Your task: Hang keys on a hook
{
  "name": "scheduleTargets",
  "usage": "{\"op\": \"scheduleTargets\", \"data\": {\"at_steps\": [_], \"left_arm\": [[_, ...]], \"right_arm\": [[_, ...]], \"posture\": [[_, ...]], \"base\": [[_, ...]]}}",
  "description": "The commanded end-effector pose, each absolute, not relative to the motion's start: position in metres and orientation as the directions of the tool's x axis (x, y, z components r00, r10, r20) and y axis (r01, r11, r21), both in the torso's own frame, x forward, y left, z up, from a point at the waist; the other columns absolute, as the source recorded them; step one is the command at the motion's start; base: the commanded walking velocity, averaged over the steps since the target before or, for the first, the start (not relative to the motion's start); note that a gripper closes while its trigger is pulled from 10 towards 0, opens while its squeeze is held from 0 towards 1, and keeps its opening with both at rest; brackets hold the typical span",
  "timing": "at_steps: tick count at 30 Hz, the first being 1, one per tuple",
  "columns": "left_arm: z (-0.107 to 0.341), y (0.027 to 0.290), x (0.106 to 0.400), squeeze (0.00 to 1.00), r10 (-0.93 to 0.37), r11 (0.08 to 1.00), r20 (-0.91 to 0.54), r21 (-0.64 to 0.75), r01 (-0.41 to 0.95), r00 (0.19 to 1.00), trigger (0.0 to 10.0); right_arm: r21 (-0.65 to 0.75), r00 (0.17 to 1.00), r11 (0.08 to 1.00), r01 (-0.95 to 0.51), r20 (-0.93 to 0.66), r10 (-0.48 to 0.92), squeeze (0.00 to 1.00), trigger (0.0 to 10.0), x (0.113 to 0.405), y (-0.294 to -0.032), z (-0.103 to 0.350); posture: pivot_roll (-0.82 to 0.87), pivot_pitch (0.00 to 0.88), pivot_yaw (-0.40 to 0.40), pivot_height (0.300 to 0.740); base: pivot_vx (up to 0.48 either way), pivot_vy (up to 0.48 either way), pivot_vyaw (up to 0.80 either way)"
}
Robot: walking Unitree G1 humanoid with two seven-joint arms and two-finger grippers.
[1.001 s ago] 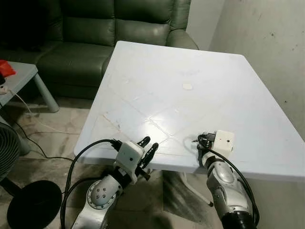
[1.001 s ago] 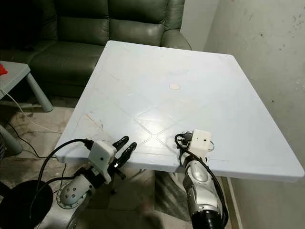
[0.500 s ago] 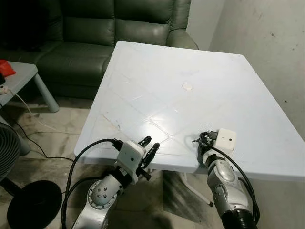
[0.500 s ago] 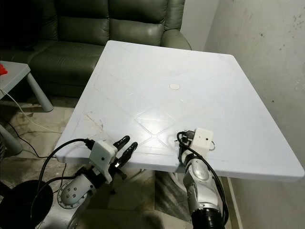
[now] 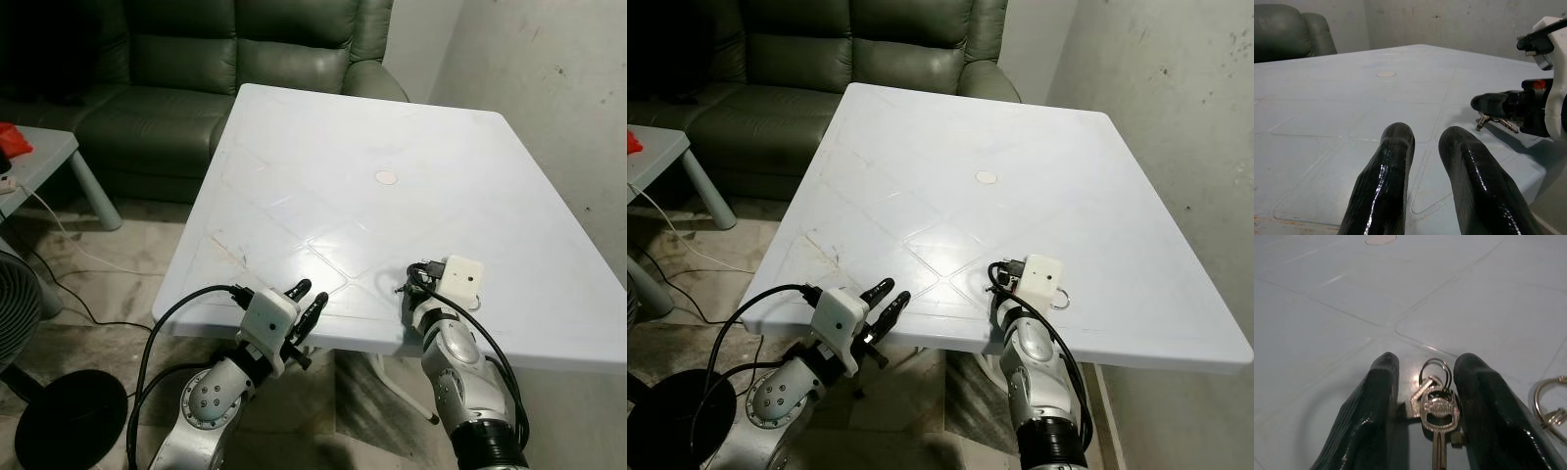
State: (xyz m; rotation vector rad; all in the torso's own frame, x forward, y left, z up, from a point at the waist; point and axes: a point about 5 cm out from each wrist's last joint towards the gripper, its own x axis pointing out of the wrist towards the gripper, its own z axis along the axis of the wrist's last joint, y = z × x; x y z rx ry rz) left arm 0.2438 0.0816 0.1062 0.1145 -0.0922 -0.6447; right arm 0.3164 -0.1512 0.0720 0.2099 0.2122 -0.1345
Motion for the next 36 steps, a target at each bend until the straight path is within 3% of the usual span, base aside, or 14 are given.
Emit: {"op": "scheduleTargets", "data": {"at_steps": [1,11,12,15,16,17,18,20,21,27,28,30,32,36], "left_arm": [[0.1072,0.0796,0.2436,0.0,-0.606,0.791,0.053,0.148,0.594,0.794,10.0],[0.1073,0.0793,0.243,0.0,-0.603,0.794,0.055,0.146,0.591,0.796,10.0],[0.1073,0.0792,0.2431,0.0,-0.603,0.793,0.056,0.146,0.591,0.796,10.0],[0.1074,0.079,0.2432,0.0,-0.603,0.793,0.056,0.146,0.591,0.796,10.0],[0.1074,0.079,0.2433,0.0,-0.603,0.794,0.056,0.146,0.591,0.796,10.0],[0.1075,0.079,0.2433,0.0,-0.602,0.794,0.056,0.146,0.59,0.796,10.0],[0.1075,0.079,0.2433,0.0,-0.602,0.795,0.057,0.146,0.589,0.797,10.0],[0.1075,0.079,0.2433,0.0,-0.601,0.795,0.057,0.146,0.589,0.797,10.0],[0.1074,0.0789,0.2433,0.0,-0.601,0.795,0.057,0.146,0.589,0.797,10.0],[0.1078,0.0788,0.2431,0.0,-0.601,0.795,0.057,0.148,0.589,0.797,10.0],[0.1078,0.0788,0.2432,0.0,-0.601,0.795,0.057,0.147,0.589,0.797,10.0],[0.1077,0.0788,0.2432,0.0,-0.601,0.795,0.057,0.147,0.589,0.797,10.0],[0.1079,0.0787,0.2434,0.0,-0.601,0.795,0.058,0.148,0.588,0.797,10.0],[0.108,0.0786,0.2434,0.0,-0.6,0.795,0.058,0.147,0.588,0.798,10.0]], "right_arm": [[0.197,0.97,0.97,0.145,-0.22,-0.101,0.0,10.0,0.3193,-0.1496,0.0747],[0.181,0.969,0.971,0.158,-0.22,-0.116,0.0,10.0,0.3208,-0.1506,0.0744],[0.176,0.968,0.972,0.158,-0.22,-0.117,0.0,8.8,0.3209,-0.1508,0.0743],[0.173,0.968,0.972,0.157,-0.224,-0.117,0.0,7.8,0.321,-0.1509,0.0738],[0.171,0.967,0.973,0.157,-0.226,-0.117,0.0,4.8,0.3208,-0.1509,0.0735],[0.169,0.967,0.973,0.157,-0.227,-0.117,0.0,4.1,0.3206,-0.1509,0.0731],[0.166,0.966,0.973,0.158,-0.229,-0.118,0.0,2.5,0.3203,-0.1511,0.0726],[0.162,0.966,0.974,0.158,-0.23,-0.119,0.0,1.9,0.3202,-0.1513,0.0724],[0.159,0.966,0.975,0.157,-0.231,-0.118,0.0,0.5,0.32,-0.1514,0.0718],[0.15,0.964,0.976,0.157,-0.236,-0.119,0.0,0.0,0.3194,-0.1519,0.071],[0.154,0.964,0.976,0.153,-0.242,-0.113,0.0,1.1,0.3194,-0.1515,0.0704],[0.157,0.964,0.976,0.15,-0.244,-0.109,0.0,1.3,0.3194,-0.1512,0.0701],[0.148,0.964,0.977,0.153,-0.239,-0.115,0.0,0.0,0.3193,-0.1516,0.0703],[0.141,0.965,0.978,0.157,-0.232,-0.122,0.0,0.0,0.3192,-0.152,0.0709]], "posture": [[-0.01,0.053,-0.068,0.74],[-0.01,0.055,-0.069,0.74],[-0.01,0.055,-0.069,0.74],[-0.01,0.055,-0.069,0.74],[-0.01,0.055,-0.069,0.74],[-0.01,0.055,-0.069,0.74],[-0.01,0.055,-0.069,0.74],[-0.01,0.055,-0.069,0.74],[-0.01,0.055,-0.069,0.74],[-0.01,0.059,-0.069,0.74],[-0.01,0.059,-0.069,0.74],[-0.01,0.059,-0.069,0.74],[0.0,0.062,-0.071,0.74],[-0.01,0.062,-0.07,0.74]], "base": [[0.0,0.0,0.0],[0.0,0.0,0.0],[0.0,0.0,0.0],[0.0,0.0,0.0],[0.0,0.0,0.0],[0.0,0.0,0.0],[0.0,0.0,0.0],[0.0,0.0,0.0],[0.0,0.0,0.0],[0.0,0.0,0.0],[0.0,0.0,0.0],[0.0,0.0,0.0],[0.0,0.0,0.0],[0.0,0.0,0.0]]}}
